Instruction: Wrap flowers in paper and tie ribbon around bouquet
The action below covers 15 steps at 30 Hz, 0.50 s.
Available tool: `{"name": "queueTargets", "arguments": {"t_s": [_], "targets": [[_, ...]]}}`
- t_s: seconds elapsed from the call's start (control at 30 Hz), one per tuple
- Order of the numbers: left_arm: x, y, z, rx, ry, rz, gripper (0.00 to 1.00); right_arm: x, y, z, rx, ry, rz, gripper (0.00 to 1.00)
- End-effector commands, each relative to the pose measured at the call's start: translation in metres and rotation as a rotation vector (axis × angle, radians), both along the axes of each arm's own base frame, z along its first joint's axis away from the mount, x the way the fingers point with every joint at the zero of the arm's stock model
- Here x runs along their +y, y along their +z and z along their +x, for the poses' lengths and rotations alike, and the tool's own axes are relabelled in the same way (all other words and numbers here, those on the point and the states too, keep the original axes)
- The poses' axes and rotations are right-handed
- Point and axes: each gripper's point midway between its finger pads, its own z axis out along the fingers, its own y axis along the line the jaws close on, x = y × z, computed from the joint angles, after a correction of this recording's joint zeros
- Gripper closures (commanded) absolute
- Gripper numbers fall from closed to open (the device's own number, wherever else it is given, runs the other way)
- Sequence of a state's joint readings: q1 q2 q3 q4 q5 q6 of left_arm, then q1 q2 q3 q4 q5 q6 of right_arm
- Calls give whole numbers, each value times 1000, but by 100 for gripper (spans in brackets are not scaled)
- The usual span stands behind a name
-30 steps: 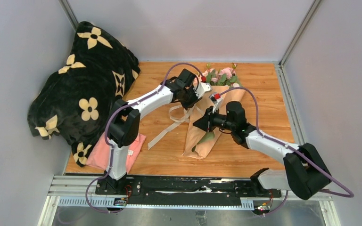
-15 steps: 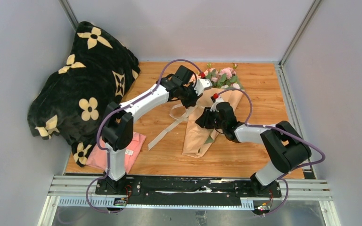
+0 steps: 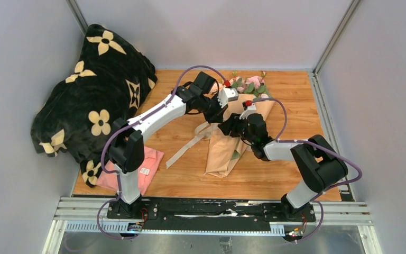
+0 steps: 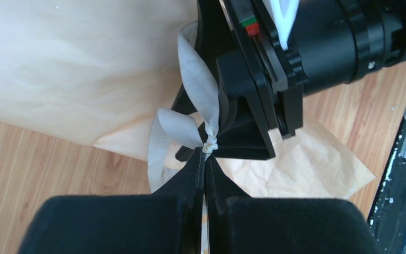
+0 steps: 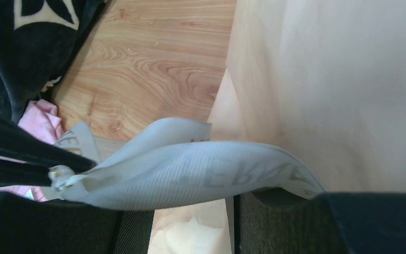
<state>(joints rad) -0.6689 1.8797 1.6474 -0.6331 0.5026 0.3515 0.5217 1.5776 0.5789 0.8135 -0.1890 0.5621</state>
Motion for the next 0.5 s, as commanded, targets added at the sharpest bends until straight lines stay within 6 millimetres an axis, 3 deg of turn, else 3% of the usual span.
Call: {"name": "queueTargets", "arguments": {"t_s": [0.0,0.47], "targets": [[-5,22,-12,12,-44,-50,100,-20,1,11,-35,-94,-3,50],[-9,16,-20,61,-64,-62,100,-7,11,25,-124,-66,78,55]]}}
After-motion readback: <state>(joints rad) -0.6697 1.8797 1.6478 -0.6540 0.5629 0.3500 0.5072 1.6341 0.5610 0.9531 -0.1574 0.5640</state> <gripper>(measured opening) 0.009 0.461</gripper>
